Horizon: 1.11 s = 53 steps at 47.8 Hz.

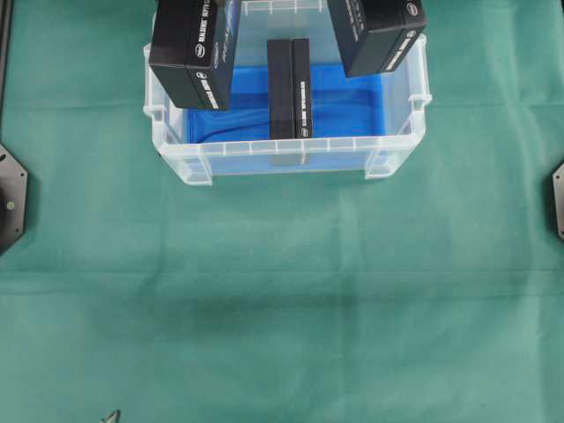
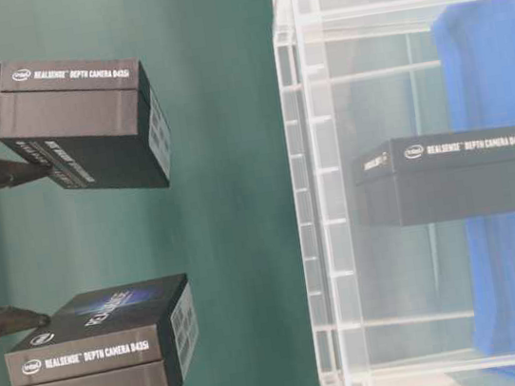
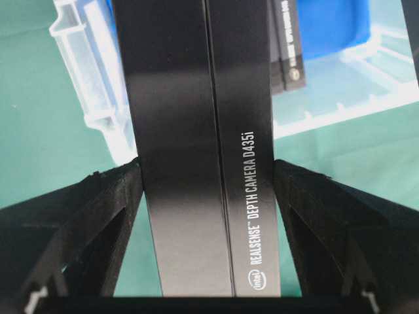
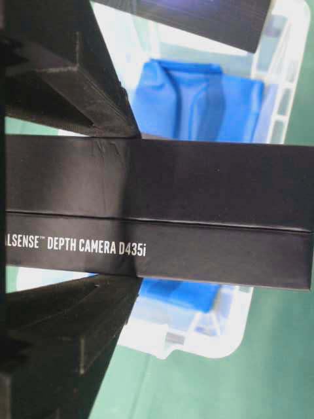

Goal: Take the box out of the case with both arms.
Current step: 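Lift both held boxes straight up out of the case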

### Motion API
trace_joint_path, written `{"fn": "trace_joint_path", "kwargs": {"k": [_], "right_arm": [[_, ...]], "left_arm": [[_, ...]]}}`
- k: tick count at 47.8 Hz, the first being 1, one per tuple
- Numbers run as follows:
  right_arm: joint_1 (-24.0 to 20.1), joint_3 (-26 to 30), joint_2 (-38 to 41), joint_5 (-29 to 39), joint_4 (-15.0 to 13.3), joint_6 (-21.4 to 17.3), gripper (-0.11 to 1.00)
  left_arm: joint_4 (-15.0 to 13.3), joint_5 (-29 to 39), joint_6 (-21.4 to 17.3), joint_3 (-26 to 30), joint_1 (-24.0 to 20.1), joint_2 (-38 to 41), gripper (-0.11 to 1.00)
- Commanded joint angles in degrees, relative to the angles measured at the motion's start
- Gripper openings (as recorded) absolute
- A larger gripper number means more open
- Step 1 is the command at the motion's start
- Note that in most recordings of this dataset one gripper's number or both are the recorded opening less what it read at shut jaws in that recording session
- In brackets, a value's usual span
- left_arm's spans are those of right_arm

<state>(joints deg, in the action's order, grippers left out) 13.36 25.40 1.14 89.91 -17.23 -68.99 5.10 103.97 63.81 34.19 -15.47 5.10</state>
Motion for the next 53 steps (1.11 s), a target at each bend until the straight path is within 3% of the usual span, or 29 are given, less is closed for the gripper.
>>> {"fn": "trace_joint_path", "kwargs": {"k": [1,53], "right_arm": [[-0.35,1.67,-2.02,-0.09,-0.35,0.00,0.67],[-1.14,1.67,-2.02,-0.09,-0.35,-0.09,0.67]], "left_arm": [[0.18,-0.09,0.00,1.32,0.18,-1.14,0.64],[0.26,-0.18,0.35,0.09,0.70,-1.67,0.64]]}}
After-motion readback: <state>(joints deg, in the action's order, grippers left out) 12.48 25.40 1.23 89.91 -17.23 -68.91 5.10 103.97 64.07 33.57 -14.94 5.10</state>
